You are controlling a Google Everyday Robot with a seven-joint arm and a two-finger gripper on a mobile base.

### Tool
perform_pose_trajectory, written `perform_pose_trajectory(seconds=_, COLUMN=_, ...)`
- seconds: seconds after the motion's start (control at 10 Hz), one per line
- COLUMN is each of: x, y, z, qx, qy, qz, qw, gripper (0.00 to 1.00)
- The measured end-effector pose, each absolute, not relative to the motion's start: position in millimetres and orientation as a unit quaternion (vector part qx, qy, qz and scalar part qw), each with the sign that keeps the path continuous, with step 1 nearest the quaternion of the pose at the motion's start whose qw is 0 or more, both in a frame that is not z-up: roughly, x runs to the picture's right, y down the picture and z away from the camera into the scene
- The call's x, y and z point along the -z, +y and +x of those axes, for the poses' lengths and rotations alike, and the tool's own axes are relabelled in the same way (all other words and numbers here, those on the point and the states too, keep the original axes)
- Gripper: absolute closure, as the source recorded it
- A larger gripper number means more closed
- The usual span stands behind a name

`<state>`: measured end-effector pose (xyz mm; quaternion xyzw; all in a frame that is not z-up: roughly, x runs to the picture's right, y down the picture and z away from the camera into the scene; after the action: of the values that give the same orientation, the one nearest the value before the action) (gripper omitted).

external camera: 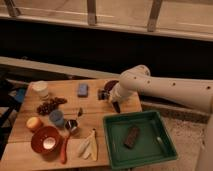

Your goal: Place brush in tray

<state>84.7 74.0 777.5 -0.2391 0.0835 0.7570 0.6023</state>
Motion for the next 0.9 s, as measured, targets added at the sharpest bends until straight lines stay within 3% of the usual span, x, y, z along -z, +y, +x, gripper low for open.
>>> perform_pose_trajectory(seconds=0.5, x=-746.9, y=111.6, z=176.2, qx=-0.827, qy=0.101, qz=-0.206, qw=0.513, gripper=1.00)
perform_pose_trajectory(seconds=0.9, x=-746.9, y=111.8, z=176.2, qx=-0.827, qy=0.101, qz=-0.207, qw=0.513, gripper=1.00)
